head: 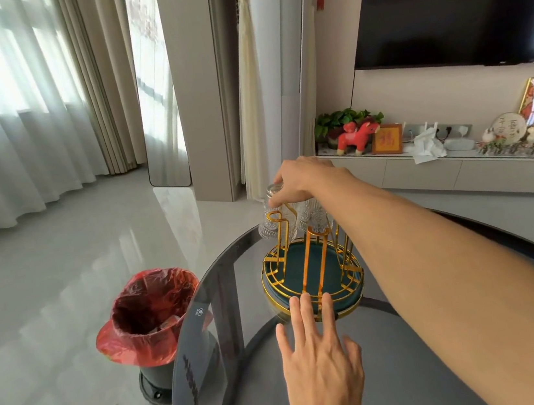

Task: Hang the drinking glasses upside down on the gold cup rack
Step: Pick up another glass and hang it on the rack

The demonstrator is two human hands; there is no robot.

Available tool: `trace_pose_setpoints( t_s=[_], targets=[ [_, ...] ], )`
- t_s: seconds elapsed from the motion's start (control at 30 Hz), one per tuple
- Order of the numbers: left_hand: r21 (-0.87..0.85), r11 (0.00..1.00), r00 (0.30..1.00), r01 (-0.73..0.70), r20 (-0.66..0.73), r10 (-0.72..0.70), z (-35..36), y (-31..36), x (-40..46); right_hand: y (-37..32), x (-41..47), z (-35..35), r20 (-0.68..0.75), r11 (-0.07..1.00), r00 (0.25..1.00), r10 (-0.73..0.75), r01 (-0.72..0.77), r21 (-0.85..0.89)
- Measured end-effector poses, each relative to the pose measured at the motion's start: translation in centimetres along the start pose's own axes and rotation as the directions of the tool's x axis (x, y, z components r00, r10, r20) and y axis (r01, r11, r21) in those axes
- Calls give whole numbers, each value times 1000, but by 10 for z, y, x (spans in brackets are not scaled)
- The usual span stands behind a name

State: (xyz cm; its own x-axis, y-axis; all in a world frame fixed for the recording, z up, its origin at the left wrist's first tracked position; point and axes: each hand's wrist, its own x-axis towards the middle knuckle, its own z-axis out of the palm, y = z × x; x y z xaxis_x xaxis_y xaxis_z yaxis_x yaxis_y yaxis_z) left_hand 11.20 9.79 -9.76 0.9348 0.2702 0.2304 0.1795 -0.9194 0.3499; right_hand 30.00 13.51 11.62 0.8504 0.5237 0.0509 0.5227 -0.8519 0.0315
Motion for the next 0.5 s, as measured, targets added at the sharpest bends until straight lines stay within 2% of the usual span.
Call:
trace_pose_setpoints(
  t_s=[0.1, 0.2, 0.37, 0.5],
  targets=[
    [4, 1000, 1000, 2, -25, -2, -3, 1, -2, 5, -18, 2, -145, 998, 989, -36, 44, 54],
    [9, 1000, 996, -5, -93, 5, 2, -2, -3, 14, -50, 14, -244, 965, 970, -13, 76, 252],
    [49, 999, 999, -1, -41, 3, 2, -5, -2, 39, -149, 39, -282, 856, 955, 87, 73, 511],
    [50, 999, 1000, -12, -28, 14, -6, 2, -13, 57, -256, 62, -257, 828, 952, 165, 8, 561]
  ],
)
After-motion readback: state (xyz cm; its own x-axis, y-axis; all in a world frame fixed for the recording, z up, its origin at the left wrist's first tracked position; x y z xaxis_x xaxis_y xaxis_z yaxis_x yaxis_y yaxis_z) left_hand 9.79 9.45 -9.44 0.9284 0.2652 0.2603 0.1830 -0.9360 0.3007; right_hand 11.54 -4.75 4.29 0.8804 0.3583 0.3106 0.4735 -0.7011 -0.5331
